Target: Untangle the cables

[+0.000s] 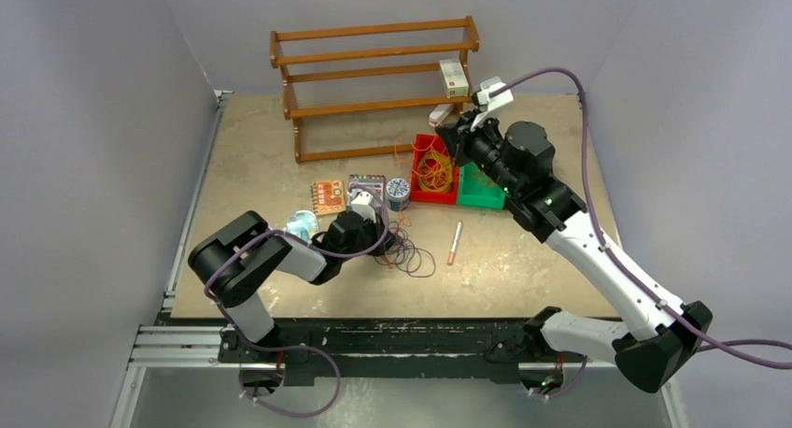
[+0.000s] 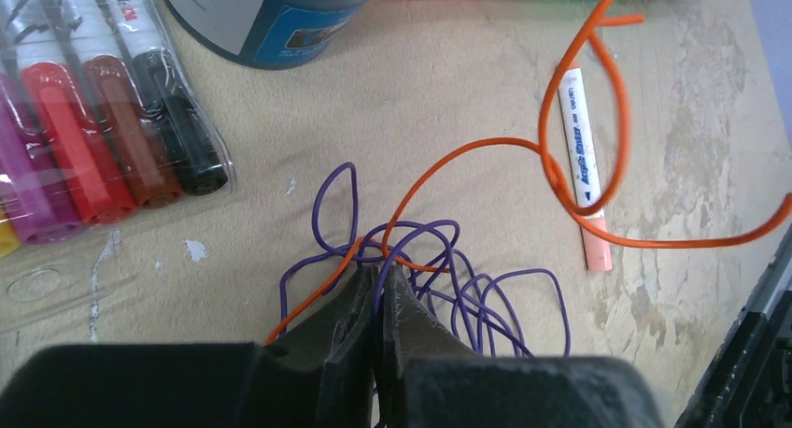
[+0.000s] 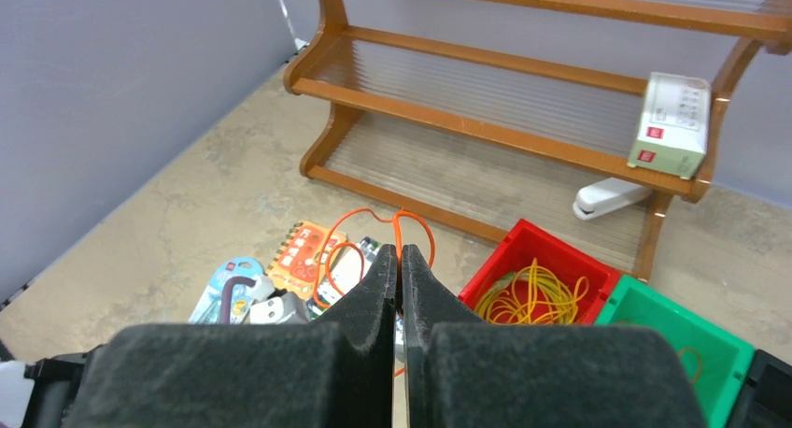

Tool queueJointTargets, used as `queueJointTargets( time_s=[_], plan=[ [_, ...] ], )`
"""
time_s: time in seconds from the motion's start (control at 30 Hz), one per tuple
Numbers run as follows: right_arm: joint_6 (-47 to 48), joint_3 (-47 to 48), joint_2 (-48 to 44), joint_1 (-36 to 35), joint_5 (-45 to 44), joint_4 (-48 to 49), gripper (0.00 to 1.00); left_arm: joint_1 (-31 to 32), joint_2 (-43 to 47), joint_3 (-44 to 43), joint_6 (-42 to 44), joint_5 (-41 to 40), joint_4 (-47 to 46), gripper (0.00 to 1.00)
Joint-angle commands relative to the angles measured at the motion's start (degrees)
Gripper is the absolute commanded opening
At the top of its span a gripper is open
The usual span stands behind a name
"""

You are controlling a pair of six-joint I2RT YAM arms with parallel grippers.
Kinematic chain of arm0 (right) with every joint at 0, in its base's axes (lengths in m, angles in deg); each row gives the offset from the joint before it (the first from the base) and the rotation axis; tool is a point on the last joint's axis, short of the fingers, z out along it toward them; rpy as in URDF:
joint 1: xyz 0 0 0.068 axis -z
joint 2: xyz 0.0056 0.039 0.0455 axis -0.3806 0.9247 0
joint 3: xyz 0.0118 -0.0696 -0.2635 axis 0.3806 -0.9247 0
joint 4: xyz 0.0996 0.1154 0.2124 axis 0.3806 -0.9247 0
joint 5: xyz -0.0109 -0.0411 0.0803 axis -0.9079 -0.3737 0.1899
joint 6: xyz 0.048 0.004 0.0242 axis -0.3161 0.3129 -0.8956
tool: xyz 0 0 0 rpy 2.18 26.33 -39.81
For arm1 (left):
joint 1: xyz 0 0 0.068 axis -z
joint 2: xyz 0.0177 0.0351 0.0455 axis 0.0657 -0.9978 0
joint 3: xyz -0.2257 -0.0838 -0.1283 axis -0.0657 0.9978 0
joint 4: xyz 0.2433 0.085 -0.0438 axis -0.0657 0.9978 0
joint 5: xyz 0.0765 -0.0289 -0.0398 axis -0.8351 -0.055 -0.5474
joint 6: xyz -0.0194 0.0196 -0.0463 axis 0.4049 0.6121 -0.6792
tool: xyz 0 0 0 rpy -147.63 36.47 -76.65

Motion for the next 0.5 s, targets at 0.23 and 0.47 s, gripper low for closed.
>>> queueJointTargets(
  time_s=[0.23, 0.47],
  plan=[
    [8.32, 7.47, -5.65, -0.28, -16.91, 1.49, 0.0, 0.28, -2.43, -0.78, -0.61, -2.22, 1.5, 0.0],
    [14.75, 9.59, -6.36, -0.26, -26.38, 4.03, 0.0, 0.26, -2.65, -0.76, -0.61, -2.4, 2.41, 0.0]
  ],
)
